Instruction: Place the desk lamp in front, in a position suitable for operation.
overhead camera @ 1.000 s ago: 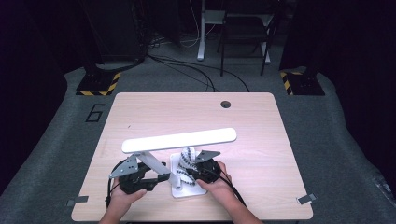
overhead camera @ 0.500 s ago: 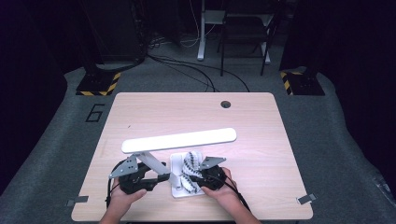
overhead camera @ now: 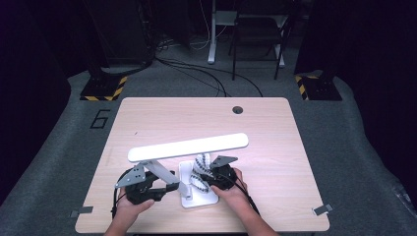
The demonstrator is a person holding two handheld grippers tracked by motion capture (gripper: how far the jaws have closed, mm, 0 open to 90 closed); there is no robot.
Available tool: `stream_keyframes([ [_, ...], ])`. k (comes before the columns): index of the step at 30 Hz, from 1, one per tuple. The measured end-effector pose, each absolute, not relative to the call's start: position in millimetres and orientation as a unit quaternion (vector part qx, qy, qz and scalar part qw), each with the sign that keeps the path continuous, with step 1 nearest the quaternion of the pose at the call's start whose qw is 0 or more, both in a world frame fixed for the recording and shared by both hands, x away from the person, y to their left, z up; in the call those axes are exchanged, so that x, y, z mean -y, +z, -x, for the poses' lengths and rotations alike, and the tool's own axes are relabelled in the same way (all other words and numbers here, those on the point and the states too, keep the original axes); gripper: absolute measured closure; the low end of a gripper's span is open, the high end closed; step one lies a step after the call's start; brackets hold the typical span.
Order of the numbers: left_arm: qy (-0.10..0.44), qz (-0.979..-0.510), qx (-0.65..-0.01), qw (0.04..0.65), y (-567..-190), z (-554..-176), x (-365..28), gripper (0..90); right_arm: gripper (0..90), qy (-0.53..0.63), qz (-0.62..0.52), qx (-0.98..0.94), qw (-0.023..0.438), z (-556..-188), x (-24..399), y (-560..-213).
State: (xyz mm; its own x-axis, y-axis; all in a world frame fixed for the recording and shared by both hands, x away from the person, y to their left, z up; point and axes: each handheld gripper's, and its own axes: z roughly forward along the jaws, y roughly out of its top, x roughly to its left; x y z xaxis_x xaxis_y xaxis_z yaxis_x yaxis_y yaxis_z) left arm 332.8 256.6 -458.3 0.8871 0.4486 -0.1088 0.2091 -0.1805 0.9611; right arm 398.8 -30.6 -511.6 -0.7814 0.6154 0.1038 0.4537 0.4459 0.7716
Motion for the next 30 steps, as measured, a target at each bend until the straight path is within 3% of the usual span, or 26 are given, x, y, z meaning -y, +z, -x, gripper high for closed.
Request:
stream_keyframes([
  [8,0.100,-0.762,-0.219,0.601,-458,-332,-255,53.0,72.1,0.415,-0.322,-0.845,0.099,-395,30,-511],
  [23,0.101,-0.762,-0.219,0.601,-458,-333,-255,53.2,72.0,0.424,-0.278,-0.858,0.082,-345,47,-512],
  [30,0.099,-0.762,-0.219,0.601,-458,-332,-255,53.2,72.0,0.421,-0.285,-0.857,0.078,-347,63,-512],
])
